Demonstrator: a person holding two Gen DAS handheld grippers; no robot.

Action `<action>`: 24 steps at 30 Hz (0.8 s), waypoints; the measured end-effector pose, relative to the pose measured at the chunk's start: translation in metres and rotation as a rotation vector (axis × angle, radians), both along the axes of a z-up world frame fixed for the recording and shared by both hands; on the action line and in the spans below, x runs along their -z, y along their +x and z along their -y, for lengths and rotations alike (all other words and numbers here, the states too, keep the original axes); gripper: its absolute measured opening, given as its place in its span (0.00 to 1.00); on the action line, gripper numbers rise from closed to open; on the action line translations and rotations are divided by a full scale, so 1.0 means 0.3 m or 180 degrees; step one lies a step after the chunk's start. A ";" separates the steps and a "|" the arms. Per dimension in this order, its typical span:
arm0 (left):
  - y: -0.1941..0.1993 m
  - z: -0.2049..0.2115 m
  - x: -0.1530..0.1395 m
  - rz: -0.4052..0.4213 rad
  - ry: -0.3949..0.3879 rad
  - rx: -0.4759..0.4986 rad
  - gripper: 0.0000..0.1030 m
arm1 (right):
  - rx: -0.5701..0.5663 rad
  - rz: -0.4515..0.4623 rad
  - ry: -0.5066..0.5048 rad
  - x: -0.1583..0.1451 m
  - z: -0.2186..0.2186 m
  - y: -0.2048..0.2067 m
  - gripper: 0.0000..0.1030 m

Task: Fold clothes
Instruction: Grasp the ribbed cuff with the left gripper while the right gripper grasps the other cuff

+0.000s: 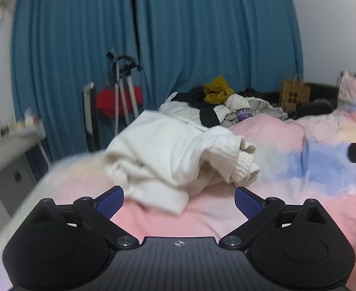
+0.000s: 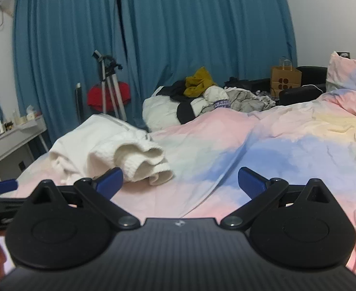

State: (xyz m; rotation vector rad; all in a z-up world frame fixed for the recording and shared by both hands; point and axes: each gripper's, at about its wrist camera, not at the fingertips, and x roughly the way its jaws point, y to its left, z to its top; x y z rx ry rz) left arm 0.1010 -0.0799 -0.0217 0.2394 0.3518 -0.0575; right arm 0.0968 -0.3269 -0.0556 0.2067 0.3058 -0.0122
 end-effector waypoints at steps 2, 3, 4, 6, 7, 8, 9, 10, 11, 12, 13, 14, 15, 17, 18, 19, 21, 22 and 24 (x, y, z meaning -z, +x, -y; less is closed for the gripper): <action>0.076 0.067 -0.008 0.0059 0.0171 0.0102 0.95 | 0.0054 -0.0018 0.0046 0.007 0.022 0.018 1.00; 0.117 0.104 -0.010 0.0088 0.0268 0.0143 0.95 | 0.0063 -0.0020 0.0078 0.012 0.032 0.028 1.00; 0.163 0.145 -0.010 0.0107 0.0382 0.0180 0.95 | 0.0065 -0.0019 0.0112 0.016 0.043 0.038 1.00; 0.253 0.220 0.006 0.0117 0.0620 0.0237 0.92 | 0.0065 -0.0025 0.0163 0.028 0.060 0.051 1.00; 0.294 0.251 0.014 0.0089 0.0725 0.0186 0.87 | 0.0066 -0.0031 0.0189 0.037 0.069 0.060 1.00; 0.339 0.278 0.024 0.0002 0.0788 0.0117 0.84 | 0.0066 -0.0055 0.0224 0.049 0.079 0.072 1.00; 0.383 0.301 0.039 -0.0126 0.0845 0.0150 0.84 | 0.0066 -0.0086 0.0261 0.062 0.091 0.085 1.00; 0.426 0.323 0.055 -0.0261 0.0903 0.0199 0.82 | 0.0062 -0.0114 0.0300 0.076 0.101 0.097 1.00; 0.457 0.345 0.076 -0.0298 0.1035 0.0204 0.80 | 0.0045 -0.0145 0.0327 0.091 0.114 0.111 1.00; 0.485 0.367 0.097 -0.0320 0.1179 0.0202 0.80 | 0.0025 -0.0177 0.0350 0.107 0.127 0.128 1.00; 0.516 0.386 0.119 -0.0318 0.1316 0.0201 0.79 | 0.0017 -0.0199 0.0364 0.121 0.135 0.143 1.00; 0.542 0.396 0.131 -0.0328 0.1360 0.0181 0.74 | 0.0015 -0.0217 0.0374 0.134 0.140 0.157 1.00; 0.568 0.403 0.140 -0.0341 0.1390 0.0158 0.69 | 0.0012 -0.0235 0.0385 0.147 0.146 0.172 1.00; 0.618 0.406 0.129 -0.0348 0.1310 0.0021 0.33 | -0.0013 -0.0266 0.0405 0.174 0.152 0.200 1.00; 0.627 0.396 0.108 -0.0302 0.1209 -0.0066 0.27 | -0.0038 -0.0279 0.0390 0.186 0.149 0.213 1.00; 0.635 0.386 0.086 -0.0248 0.1100 -0.0153 0.24 | -0.0060 -0.0292 0.0366 0.197 0.145 0.224 1.00; 0.606 0.350 0.019 -0.0063 0.0901 -0.0208 0.19 | -0.0107 -0.0286 0.0318 0.208 0.138 0.238 1.00; 0.590 0.332 -0.015 0.0033 0.0802 -0.0231 0.18 | -0.0131 -0.0262 0.0325 0.209 0.135 0.240 1.00; 0.523 0.274 -0.094 0.0198 0.0593 -0.0246 0.17 | -0.0193 -0.0207 0.0352 0.207 0.126 0.238 1.00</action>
